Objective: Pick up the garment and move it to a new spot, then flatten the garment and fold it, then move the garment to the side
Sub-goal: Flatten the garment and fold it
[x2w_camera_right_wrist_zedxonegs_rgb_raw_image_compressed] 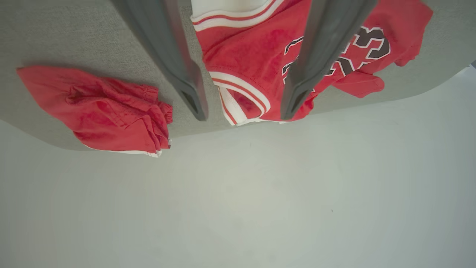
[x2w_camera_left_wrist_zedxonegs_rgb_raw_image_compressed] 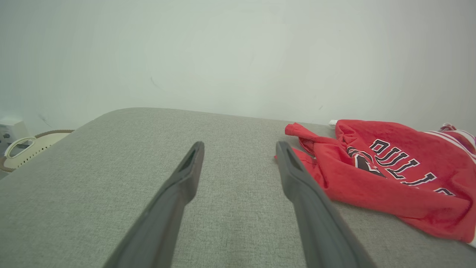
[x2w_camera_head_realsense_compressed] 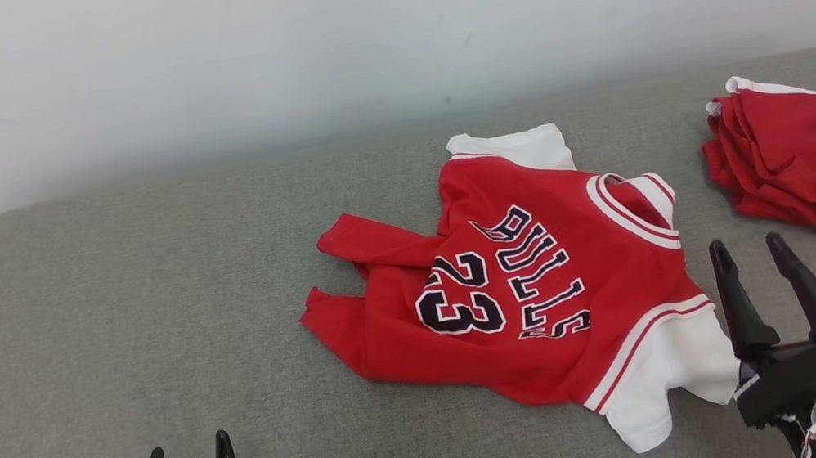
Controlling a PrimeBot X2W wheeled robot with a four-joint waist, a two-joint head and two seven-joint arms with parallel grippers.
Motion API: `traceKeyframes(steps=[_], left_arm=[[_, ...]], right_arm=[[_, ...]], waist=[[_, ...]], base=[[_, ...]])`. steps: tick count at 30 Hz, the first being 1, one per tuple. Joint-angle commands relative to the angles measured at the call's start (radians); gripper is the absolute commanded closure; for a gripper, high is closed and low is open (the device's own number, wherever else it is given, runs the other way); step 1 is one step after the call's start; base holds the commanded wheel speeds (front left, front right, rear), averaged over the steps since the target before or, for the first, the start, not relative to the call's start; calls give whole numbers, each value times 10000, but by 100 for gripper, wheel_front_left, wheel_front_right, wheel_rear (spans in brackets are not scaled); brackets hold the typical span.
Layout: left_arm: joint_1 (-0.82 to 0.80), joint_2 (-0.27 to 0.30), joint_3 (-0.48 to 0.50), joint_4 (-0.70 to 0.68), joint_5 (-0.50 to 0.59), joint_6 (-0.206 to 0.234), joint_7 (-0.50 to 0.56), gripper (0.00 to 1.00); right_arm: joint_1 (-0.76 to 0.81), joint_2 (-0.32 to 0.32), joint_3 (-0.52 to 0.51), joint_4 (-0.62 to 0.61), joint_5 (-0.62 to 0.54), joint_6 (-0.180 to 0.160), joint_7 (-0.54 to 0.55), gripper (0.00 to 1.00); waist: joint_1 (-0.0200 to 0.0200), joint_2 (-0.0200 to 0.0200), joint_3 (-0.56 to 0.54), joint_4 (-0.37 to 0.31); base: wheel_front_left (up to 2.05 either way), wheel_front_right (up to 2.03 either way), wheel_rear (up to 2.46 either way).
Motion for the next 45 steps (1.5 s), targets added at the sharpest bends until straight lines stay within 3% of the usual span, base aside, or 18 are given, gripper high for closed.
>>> traceKeyframes(steps=[1, 9, 16, 28, 35, 45], left_arm=[[-23, 30, 78, 10, 39, -45, -33, 0], [-568, 323, 205, 375, -70, -504, -33, 0], [-1620, 1007, 258, 1360, -83, -993, 139, 0], [-3374, 2082, 125, 2634, -709, -2005, 1555, 0], [-3858, 2704, -362, 3448, -969, -2243, 2272, 0], [-4196, 3117, -949, 4561, -1306, -2324, 2598, 0]], right_arm=[[232, 111, -130, -206, -131, -3, 100, 0], [482, 457, -337, -878, -428, -3, 491, 0], [244, 649, -202, -1035, -496, -3, 535, 0], [-240, 921, 61, -690, -319, -3, 200, 0], [-496, 1069, 294, -328, -174, -3, -28, 0], [-632, 1119, 447, -25, -67, -3, -122, 0]], waist=[[0, 0, 55, -103], [0, 0, 240, -438], [0, 0, 608, -1063], [0, 0, 1335, -2386], [0, 0, 1524, -2990], [0, 0, 1559, -3231]], base=[[0, 0, 0], [0, 0, 0], [0, 0, 0], [0, 0, 0], [0, 0, 0], [0, 0, 0]])
